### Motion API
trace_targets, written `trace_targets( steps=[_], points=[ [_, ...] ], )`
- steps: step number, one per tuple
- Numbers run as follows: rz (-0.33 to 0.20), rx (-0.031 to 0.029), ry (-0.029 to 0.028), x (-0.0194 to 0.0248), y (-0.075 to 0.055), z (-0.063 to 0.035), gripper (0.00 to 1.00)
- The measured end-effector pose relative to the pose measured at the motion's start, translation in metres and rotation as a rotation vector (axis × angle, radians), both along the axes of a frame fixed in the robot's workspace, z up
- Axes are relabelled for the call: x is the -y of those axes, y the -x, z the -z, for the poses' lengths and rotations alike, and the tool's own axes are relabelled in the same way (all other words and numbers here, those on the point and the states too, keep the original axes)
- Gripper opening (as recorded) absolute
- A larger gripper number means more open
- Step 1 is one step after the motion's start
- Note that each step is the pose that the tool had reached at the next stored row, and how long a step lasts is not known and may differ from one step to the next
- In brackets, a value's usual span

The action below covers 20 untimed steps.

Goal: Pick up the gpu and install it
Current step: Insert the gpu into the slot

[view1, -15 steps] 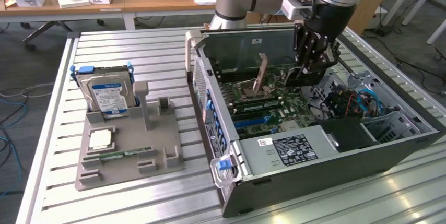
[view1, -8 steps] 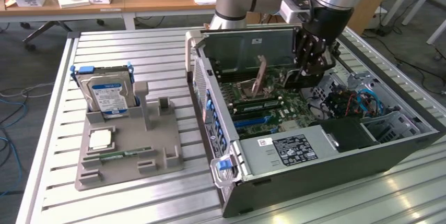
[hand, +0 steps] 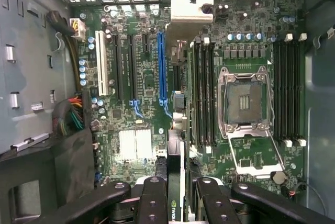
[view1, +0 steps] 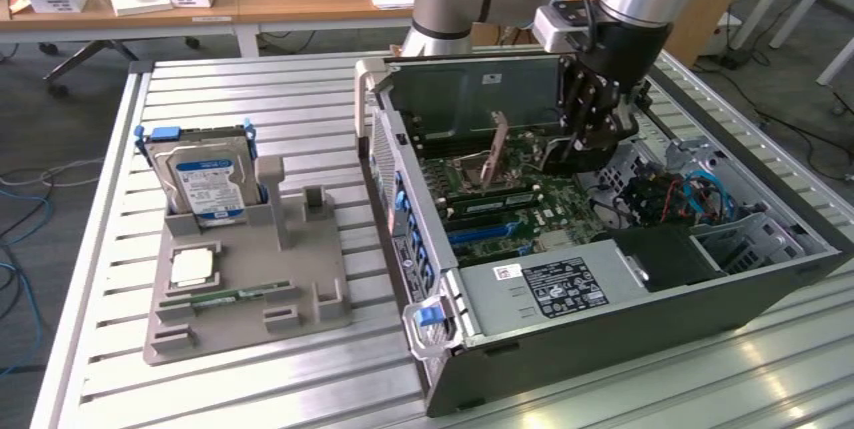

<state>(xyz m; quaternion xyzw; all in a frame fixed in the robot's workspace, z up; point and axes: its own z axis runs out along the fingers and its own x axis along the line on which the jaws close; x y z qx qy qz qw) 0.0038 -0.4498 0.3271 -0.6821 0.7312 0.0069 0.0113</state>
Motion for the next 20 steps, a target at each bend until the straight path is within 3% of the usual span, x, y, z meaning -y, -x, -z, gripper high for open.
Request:
trace_targets(
  steps=[7,20],
  points=[
    [0.000,-0.0001,0.0000,0.0000,0.013,0.0027,0.26],
    [-0.010,0.0000,-0.0001,0.0000,0.014,0.0079,0.26]
  ],
)
